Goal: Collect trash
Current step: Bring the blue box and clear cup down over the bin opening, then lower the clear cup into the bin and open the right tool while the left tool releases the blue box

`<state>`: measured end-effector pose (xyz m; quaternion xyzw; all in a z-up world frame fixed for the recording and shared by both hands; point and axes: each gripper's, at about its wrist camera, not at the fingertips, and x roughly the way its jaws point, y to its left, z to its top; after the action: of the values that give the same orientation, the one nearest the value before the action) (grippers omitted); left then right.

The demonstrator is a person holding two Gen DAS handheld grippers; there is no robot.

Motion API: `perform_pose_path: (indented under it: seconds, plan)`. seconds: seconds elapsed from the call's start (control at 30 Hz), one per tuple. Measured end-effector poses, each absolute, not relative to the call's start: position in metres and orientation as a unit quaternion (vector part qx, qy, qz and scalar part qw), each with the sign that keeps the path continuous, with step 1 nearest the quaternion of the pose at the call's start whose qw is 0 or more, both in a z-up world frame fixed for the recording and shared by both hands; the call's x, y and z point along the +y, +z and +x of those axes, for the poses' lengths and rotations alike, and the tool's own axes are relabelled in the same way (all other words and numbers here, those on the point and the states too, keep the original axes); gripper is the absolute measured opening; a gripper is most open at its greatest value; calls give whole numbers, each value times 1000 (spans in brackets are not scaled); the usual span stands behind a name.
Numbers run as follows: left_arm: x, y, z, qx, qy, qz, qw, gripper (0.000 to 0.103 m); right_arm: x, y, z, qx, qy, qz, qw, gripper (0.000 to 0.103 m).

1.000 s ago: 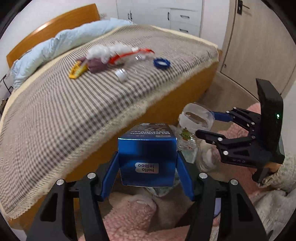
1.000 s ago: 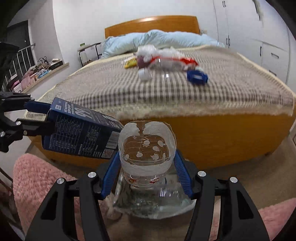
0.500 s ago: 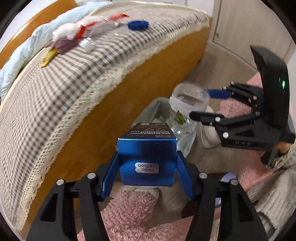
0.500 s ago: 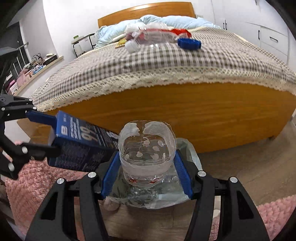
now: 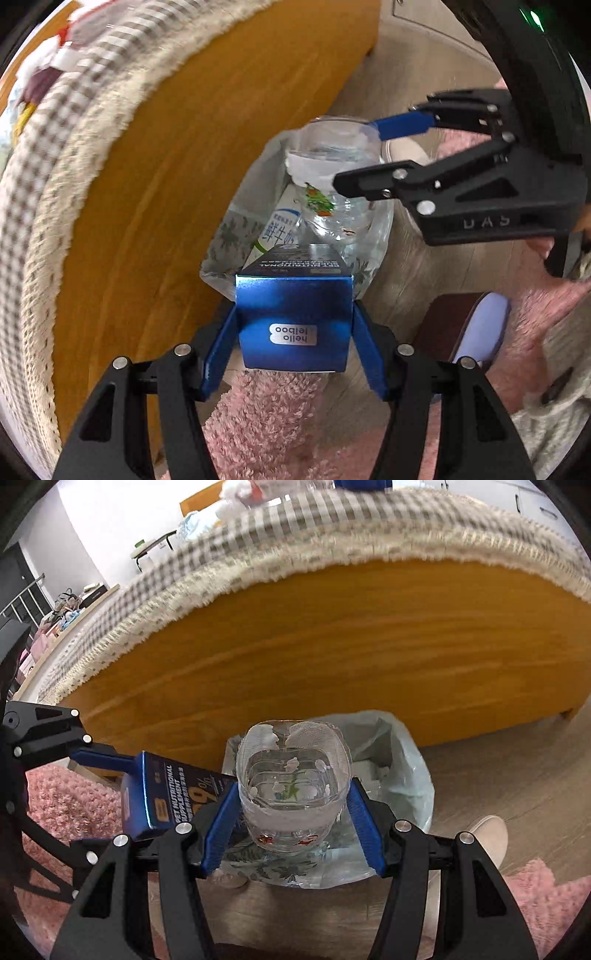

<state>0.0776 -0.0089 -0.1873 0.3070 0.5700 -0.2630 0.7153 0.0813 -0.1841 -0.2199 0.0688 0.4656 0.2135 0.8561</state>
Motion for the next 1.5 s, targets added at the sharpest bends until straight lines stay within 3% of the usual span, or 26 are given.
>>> perform_pose_path:
  seconds: [0.57,1.5]
  plan:
    - [-26,-257,94,607,-283,374,642,58,-175,-273,107,520,224,92,819,58]
    - [-17,-317,118,623,-318,335,631,60,-145,-334,123,614,205,52,760,55]
